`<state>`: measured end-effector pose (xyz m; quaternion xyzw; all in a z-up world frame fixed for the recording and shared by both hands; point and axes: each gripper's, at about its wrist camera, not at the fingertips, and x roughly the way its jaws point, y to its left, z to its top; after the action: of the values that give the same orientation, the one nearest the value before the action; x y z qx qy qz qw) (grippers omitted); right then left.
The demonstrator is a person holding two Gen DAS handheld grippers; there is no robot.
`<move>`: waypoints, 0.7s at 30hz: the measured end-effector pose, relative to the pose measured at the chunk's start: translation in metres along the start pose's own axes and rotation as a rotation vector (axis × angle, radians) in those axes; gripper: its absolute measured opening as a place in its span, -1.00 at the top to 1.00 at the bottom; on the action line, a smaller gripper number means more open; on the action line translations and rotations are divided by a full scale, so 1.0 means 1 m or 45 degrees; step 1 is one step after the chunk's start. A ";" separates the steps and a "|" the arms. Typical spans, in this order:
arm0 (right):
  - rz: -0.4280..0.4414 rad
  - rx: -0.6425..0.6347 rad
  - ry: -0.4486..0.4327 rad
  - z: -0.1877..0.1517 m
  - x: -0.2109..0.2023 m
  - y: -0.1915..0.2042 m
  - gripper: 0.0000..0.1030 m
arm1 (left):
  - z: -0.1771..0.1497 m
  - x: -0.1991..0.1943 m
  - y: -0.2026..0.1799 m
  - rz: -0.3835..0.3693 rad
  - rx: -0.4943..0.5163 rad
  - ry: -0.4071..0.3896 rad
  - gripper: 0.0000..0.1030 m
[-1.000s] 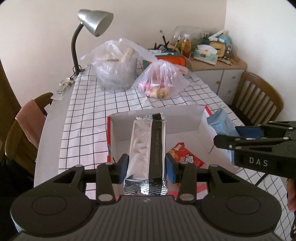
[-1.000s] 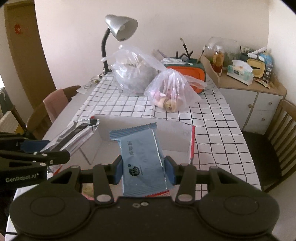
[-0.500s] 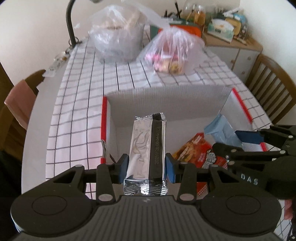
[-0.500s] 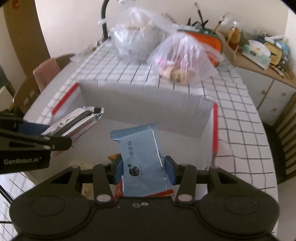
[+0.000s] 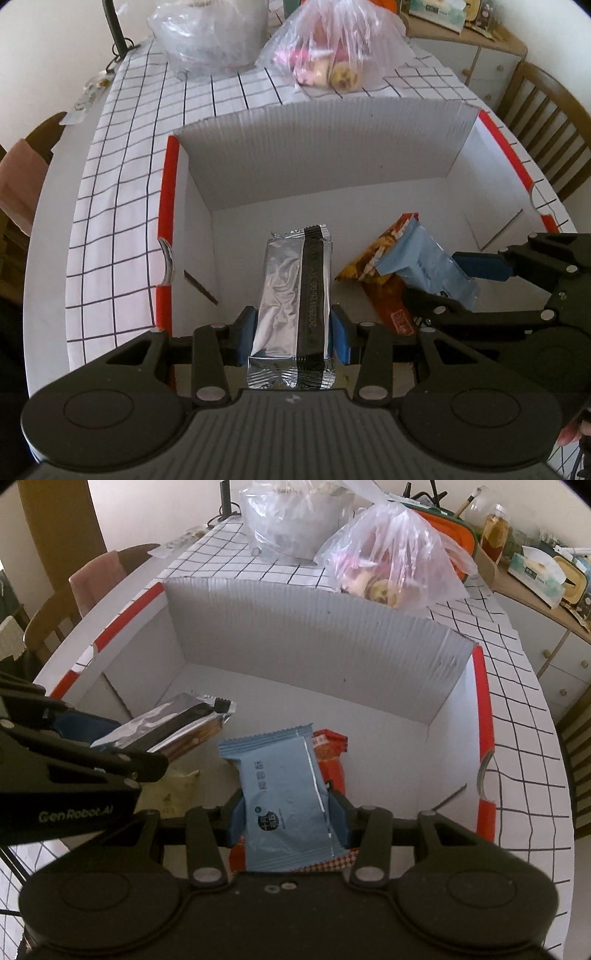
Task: Organize snacks
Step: 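Lower into the box and open both grippers to release the silver bar and blue packet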
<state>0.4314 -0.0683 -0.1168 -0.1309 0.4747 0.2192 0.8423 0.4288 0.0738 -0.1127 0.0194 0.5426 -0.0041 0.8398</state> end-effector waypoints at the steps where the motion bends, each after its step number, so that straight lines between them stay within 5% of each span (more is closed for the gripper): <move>1: -0.004 -0.001 0.006 -0.001 0.001 0.000 0.09 | 0.000 0.001 0.001 -0.003 -0.004 0.008 0.20; 21: 0.020 0.066 -0.077 -0.008 -0.043 -0.003 -0.19 | -0.015 -0.032 0.013 -0.070 -0.088 -0.051 -0.02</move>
<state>0.4068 -0.0849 -0.0841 -0.0987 0.4554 0.2172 0.8578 0.4021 0.0873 -0.0889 -0.0248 0.5257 -0.0089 0.8503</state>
